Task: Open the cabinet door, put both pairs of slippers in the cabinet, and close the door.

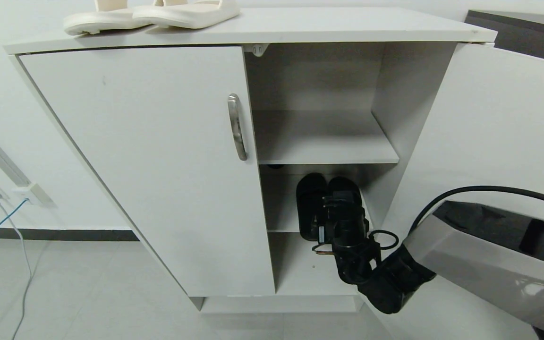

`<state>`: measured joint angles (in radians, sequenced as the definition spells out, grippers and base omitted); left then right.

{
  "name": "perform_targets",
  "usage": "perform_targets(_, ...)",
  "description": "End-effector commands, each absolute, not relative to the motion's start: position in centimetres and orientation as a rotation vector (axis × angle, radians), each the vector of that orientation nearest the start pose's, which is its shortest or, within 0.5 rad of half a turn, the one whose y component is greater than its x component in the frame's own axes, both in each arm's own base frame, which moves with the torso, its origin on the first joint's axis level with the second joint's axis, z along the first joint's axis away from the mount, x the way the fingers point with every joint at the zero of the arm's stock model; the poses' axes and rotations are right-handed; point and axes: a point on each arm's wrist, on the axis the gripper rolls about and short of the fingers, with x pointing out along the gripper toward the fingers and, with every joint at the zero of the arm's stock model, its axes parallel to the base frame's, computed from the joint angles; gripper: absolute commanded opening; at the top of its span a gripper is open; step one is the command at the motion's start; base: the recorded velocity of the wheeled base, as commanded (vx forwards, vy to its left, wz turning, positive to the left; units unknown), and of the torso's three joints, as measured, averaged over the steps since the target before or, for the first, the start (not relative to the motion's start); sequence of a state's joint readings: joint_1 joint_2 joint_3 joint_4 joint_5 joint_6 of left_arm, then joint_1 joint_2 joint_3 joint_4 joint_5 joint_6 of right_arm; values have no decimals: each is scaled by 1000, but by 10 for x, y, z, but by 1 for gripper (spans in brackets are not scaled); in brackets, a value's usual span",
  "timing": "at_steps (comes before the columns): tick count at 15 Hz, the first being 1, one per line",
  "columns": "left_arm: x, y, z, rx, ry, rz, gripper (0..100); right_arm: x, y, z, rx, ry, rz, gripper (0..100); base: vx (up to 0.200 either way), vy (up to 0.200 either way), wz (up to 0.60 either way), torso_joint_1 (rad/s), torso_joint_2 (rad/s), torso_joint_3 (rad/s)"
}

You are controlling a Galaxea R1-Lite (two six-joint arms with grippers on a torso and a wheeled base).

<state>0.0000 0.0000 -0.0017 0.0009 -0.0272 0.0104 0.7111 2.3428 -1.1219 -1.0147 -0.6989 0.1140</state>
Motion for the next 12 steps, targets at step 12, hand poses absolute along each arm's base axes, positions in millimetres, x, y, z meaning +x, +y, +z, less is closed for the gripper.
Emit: perform_targets(12,-23,-1,76,6,0,-28,0,269,266,86,-17,135,112,100,-117,0,0,1,1,-1)
